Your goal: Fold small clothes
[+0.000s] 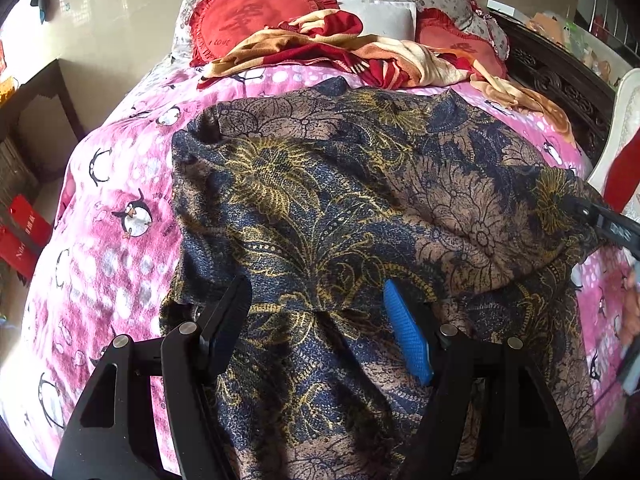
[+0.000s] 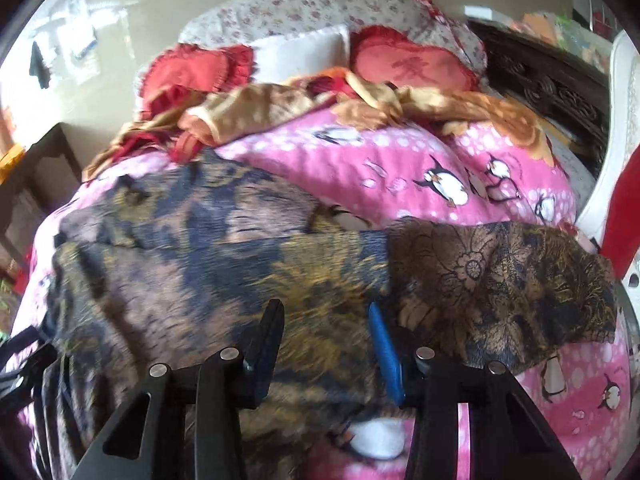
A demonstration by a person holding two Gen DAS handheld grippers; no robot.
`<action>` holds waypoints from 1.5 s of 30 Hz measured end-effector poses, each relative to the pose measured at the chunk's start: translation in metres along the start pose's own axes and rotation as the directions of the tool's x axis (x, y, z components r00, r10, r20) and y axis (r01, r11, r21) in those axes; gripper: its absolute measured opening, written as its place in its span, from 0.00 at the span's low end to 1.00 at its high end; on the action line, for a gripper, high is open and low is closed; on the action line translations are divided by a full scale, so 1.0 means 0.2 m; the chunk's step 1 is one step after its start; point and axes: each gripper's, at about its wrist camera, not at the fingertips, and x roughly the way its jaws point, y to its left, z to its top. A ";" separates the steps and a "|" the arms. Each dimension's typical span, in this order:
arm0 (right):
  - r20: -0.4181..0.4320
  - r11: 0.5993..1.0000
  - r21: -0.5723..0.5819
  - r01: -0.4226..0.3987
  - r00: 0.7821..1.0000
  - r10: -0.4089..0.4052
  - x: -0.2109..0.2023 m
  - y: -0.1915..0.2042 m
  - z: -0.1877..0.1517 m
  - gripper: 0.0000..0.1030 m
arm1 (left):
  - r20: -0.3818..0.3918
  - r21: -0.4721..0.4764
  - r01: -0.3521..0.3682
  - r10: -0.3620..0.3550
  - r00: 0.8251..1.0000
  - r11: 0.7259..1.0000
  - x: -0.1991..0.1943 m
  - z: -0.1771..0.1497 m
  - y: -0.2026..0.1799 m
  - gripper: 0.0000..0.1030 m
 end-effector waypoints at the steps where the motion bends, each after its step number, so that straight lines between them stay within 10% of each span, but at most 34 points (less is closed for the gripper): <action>1: 0.000 1.000 -0.011 -0.008 1.000 0.008 -0.02 0.02 -0.02 0.41 | -0.001 -0.002 -0.001 0.001 1.000 1.000 0.00 0.00 0.00 0.67; 8: -0.105 1.000 -0.024 -0.001 0.994 -0.002 0.11 0.04 -0.15 0.43 | -0.005 -0.011 0.020 -0.020 1.000 1.000 0.01 0.00 -0.01 0.67; 13: -0.051 0.994 0.078 -0.081 0.995 0.085 0.00 -0.09 -0.15 0.46 | 0.000 -0.016 0.072 -0.072 0.997 0.997 0.05 0.03 -0.03 0.67; 18: -0.002 0.981 0.192 0.023 1.000 -0.023 -0.11 -0.42 -0.15 0.53 | -0.013 -0.012 0.055 -0.055 0.998 0.998 0.12 0.05 -0.06 0.67; 29: -0.037 0.731 0.656 0.186 0.976 -0.216 -0.17 -1.40 -0.36 0.59 | -0.058 -0.015 0.032 -0.033 0.998 0.999 0.22 0.04 -0.04 0.67; 36: -0.037 0.682 0.712 0.170 0.978 -0.205 -0.05 -1.54 -0.27 0.60 | -0.059 -0.016 0.021 -0.022 0.998 1.000 0.22 0.04 -0.06 0.67; 38: -0.012 0.701 0.693 0.165 0.976 -0.218 -0.04 -1.53 -0.23 0.54 | -0.059 -0.013 0.018 -0.019 0.998 1.000 0.21 0.04 -0.06 0.67; 42: -0.005 0.766 0.616 0.185 0.973 -0.232 -0.02 -1.51 -0.16 0.07 | -0.054 -0.021 0.014 -0.015 0.998 1.000 0.19 0.05 -0.05 0.67; 45: 0.049 0.800 0.570 0.186 0.964 -0.260 -0.13 -1.45 -0.10 0.05 | -0.039 -0.034 0.021 -0.023 0.999 0.999 0.15 0.06 -0.02 0.67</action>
